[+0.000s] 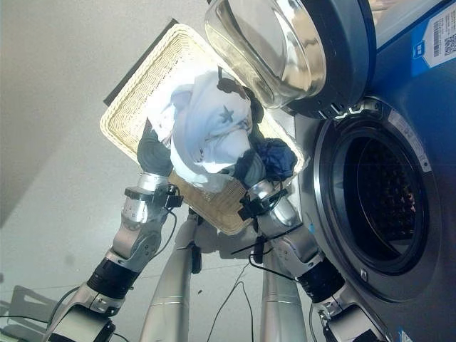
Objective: Put the clothes into the washing machine.
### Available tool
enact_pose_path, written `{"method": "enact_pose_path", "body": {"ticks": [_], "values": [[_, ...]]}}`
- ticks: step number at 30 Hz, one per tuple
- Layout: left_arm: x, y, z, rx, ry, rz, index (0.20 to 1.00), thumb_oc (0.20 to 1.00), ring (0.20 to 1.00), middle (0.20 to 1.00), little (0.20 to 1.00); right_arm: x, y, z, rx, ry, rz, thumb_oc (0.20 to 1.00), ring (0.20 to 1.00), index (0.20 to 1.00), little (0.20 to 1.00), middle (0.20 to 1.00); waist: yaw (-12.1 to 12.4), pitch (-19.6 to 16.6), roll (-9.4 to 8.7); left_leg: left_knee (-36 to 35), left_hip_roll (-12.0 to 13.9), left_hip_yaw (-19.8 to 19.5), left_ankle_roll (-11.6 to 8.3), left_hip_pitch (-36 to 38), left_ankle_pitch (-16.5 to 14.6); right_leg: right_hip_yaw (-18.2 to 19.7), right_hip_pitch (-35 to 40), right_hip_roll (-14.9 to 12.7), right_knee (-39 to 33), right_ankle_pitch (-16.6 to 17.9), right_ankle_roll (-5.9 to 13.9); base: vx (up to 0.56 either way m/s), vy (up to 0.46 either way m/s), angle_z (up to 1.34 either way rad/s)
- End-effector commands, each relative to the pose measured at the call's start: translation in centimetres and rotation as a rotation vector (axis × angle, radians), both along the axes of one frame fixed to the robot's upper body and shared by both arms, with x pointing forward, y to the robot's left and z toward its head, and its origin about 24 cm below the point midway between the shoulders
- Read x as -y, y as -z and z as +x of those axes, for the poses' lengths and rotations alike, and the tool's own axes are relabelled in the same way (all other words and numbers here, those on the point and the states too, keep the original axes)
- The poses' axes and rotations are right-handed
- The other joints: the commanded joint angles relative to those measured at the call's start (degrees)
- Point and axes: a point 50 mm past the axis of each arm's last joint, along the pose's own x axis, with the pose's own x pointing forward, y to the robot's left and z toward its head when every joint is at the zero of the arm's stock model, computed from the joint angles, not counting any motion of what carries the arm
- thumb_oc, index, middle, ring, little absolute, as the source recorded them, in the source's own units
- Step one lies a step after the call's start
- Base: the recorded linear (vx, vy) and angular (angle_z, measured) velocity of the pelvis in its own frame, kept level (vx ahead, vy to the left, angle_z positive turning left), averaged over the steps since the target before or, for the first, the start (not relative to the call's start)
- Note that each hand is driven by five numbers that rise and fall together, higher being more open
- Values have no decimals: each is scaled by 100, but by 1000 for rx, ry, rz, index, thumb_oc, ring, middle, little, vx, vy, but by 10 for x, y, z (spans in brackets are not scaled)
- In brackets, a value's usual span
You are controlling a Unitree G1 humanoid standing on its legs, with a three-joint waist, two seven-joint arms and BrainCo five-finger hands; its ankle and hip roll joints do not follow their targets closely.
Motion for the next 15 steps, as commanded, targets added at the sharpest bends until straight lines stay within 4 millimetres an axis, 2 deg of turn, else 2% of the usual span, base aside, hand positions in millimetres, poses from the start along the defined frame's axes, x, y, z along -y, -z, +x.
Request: {"method": "enact_pose_path", "body": {"ticks": [1, 8, 15], "values": [[8, -36, -24, 233, -61, -24, 200, 200, 200, 200, 200, -11, -26, -24, 119, -141, 63, 1000, 1000, 1000, 1000, 1000, -3, -112, 141, 550, -481, 27, 110, -138, -530, -444, 412, 200, -1555, 1121, 559, 0, 0, 0], [-4, -40, -27, 297, -248, -63, 200, 200, 200, 200, 200, -8, -22, -21, 94, -140, 70, 1000, 1000, 1000, 1000, 1000, 45, -112, 150, 559, -479, -3, 91, -161, -522, -497, 394, 162, -1543, 1117, 563, 0, 0, 0], [-9, -40, -28, 326, -347, -71, 200, 200, 200, 200, 200, -8, -22, -22, 80, -172, 85, 1000, 1000, 1000, 1000, 1000, 72, -112, 139, 577, -473, -15, 83, -195, -529, -532, 364, 151, -1504, 1093, 563, 2, -3, 1]]}}
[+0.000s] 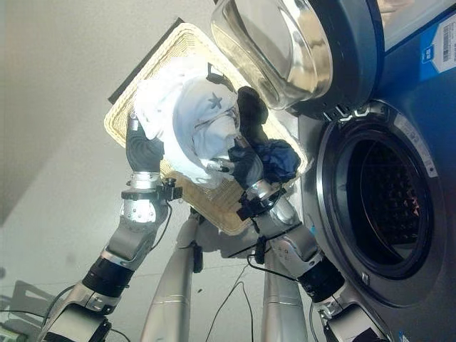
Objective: Put the clothes into the washing machine.
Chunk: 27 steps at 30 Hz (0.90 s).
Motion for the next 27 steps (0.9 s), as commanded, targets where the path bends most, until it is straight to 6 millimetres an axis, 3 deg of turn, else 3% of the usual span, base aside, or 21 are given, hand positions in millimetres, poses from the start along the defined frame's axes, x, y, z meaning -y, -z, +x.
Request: {"method": "enact_pose_path", "body": {"ticks": [1, 27], "values": [[2, -36, -26, 261, -3, -24, 200, 200, 200, 200, 200, -7, -22, -21, 118, -117, 62, 1000, 1000, 1000, 1000, 1000, -67, -112, 138, 583, -481, 16, 102, -188, -522, -471, 369, 168, -1513, 1141, 589, 2, -5, 3], [13, -46, -33, 509, -327, 201, 200, 200, 200, 200, 200, -24, -20, -26, 49, -250, 38, 1000, 1000, 1000, 1000, 1000, -41, -112, 137, 632, -463, 8, 64, -254, -530, -504, 295, 168, -1427, 1096, 597, 0, 0, 0]]}}
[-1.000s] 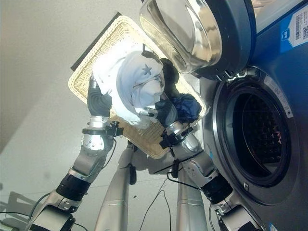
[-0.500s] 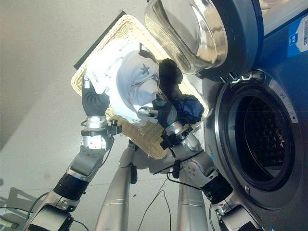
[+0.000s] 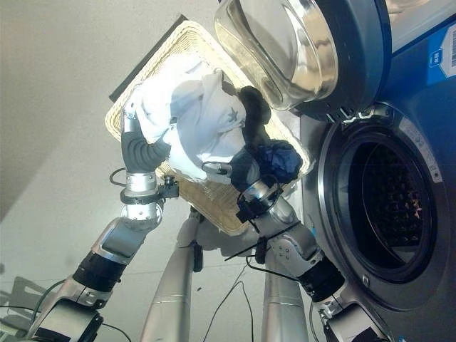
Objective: Put the clothes into the washing machine.
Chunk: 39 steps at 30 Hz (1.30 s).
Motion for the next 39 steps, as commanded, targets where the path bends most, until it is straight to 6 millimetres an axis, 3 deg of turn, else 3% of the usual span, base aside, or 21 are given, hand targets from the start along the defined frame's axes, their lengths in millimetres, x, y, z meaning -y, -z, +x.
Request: {"method": "enact_pose_path", "body": {"ticks": [1, 2, 3, 4, 12, 30, 31, 33, 34, 36, 37, 39], "values": [[15, -31, -24, 230, 46, 6, 200, 200, 200, 200, 200, -19, -21, -26, 97, -152, 52, 1000, 1000, 1000, 1000, 1000, -39, -112, 139, 621, -465, 36, 75, -177, -547, -425, 341, 193, -1422, 1099, 599, 0, 0, 0], [15, -31, -24, 242, 32, 21, 200, 200, 200, 200, 200, -19, -21, -27, 83, -157, 66, 724, 724, 724, 724, 724, -43, -112, 142, 620, -465, 40, 73, -174, -543, -424, 340, 195, -1416, 1100, 599, 0, 0, 0], [15, -31, -24, 245, 30, 23, 200, 200, 200, 200, 200, -19, -21, -27, 79, -157, 69, 570, 570, 570, 570, 570, -43, -112, 141, 622, -466, 40, 72, -174, -543, -423, 339, 197, -1413, 1100, 598, 0, 0, 0], [15, -31, -24, 254, 17, 34, 200, 200, 200, 200, 200, -19, -21, -27, 68, -159, 80, 200, 200, 200, 200, 200, -45, -112, 141, 630, -467, 41, 71, -180, -545, -421, 332, 201, -1405, 1099, 598, 0, 0, 0], [17, -33, -21, 290, -30, 73, 200, 200, 200, 200, 200, -20, -24, -25, 17, -211, 150, 200, 200, 200, 200, 200, -42, -112, 155, 614, -460, 39, 72, -184, -544, -409, 302, 202, -1394, 1102, 607, 0, 0, 0], [19, -30, -18, 261, -27, 73, 200, 200, 200, 200, 200, -12, -31, -23, 35, -144, 272, 200, 200, 200, 200, 200, -84, -112, 155, 552, -456, 79, 67, -180, -518, -379, 299, 227, -1491, 1163, 624, 0, 0, 0], [16, -31, -14, 176, 42, 46, 200, 200, 200, 200, 200, -4, -35, -21, 64, -94, 306, 200, 200, 200, 200, 200, -88, -112, 157, 526, -453, 89, 65, -175, -509, -374, 307, 226, -1526, 1180, 633, 0, 0, 0], [16, -31, -14, 176, 42, 46, 200, 200, 200, 200, 200, -4, -35, -21, 64, -94, 306, 200, 200, 200, 200, 200, -88, -112, 157, 526, -453, 89, 65, -175, -509, -374, 307, 226, -1526, 1180, 633, 0, 0, 0], [16, -27, -9, 29, 183, 25, 1000, 1000, 1000, 1000, 1000, 6, -41, -21, 125, -21, 341, 200, 200, 200, 200, 200, -96, -112, 166, 515, -465, 92, 69, -180, -507, -370, 305, 227, -1556, 1203, 645, 0, 0, 0], [16, -27, -9, 29, 183, 25, 1000, 1000, 1000, 1000, 1000, 6, -41, -21, 125, -21, 341, 200, 200, 200, 200, 200, -96, -112, 166, 515, -465, 92, 69, -180, -507, -370, 305, 227, -1556, 1203, 645, 0, 0, 0], [18, -20, -3, -118, 307, 14, 1000, 1000, 1000, 1000, 1000, 19, -49, -22, 201, 62, 379, 200, 200, 200, 200, 200, -113, -112, 169, 467, -471, 104, 84, -153, -502, -366, 321, 233, -1591, 1234, 663, 0, 0, 0], [18, -20, -3, -118, 307, 14, 1000, 1000, 1000, 1000, 1000, 19, -49, -22, 201, 62, 379, 200, 200, 200, 200, 200, -113, -112, 169, 467, -471, 104, 84, -153, -502, -366, 321, 233, -1591, 1234, 663, 0, 0, 0]]}}
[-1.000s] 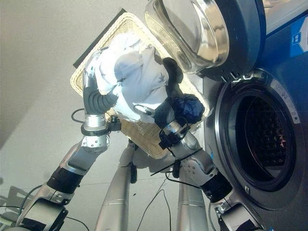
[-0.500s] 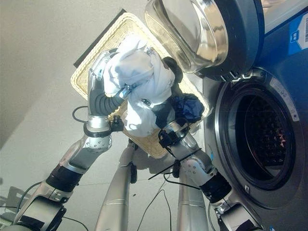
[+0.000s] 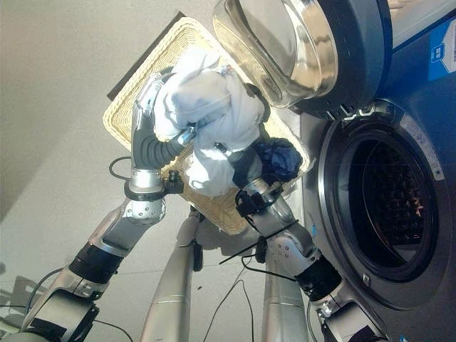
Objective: Put the clothes into the washing machine.
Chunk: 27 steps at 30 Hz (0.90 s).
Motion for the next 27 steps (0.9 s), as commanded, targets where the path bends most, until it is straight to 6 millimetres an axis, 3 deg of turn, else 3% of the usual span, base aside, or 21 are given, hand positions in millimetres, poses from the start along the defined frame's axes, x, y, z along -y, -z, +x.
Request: {"method": "enact_pose_path", "body": {"ticks": [1, 7, 22, 27], "values": [[8, -18, -6, -101, 272, -61, 1000, 1000, 1000, 1000, 1000, 6, -42, -26, 271, 48, 164, 200, 200, 200, 200, 200, -125, -112, 168, 462, -468, 67, 87, -119, -508, -382, 382, 242, -1583, 1226, 674, 0, 0, 0], [0, -5, 6, -275, 341, -188, 1000, 1000, 1000, 1000, 1000, 32, -58, -31, 409, 212, 231, 200, 200, 200, 200, 200, -179, -112, 193, 425, -470, 113, 109, -80, -506, -329, 413, 251, -1653, 1279, 691, -3, 6, 0], [-17, 6, 12, -308, 286, -378, 1000, 1000, 1000, 1000, 1000, 42, -62, -34, 473, 326, 228, 200, 200, 200, 200, 200, -183, -112, 200, 397, -438, 144, 108, -45, -475, -340, 455, 230, -1672, 1304, 681, 0, 0, 0], [-25, 10, 16, -284, 231, -452, 1000, 1000, 1000, 1000, 1000, 43, -53, -22, 396, 402, 178, 200, 200, 200, 200, 200, -198, -112, 194, 419, -423, 164, 94, -22, -480, -330, 465, 231, -1640, 1300, 679, -2, 7, 0]]}}
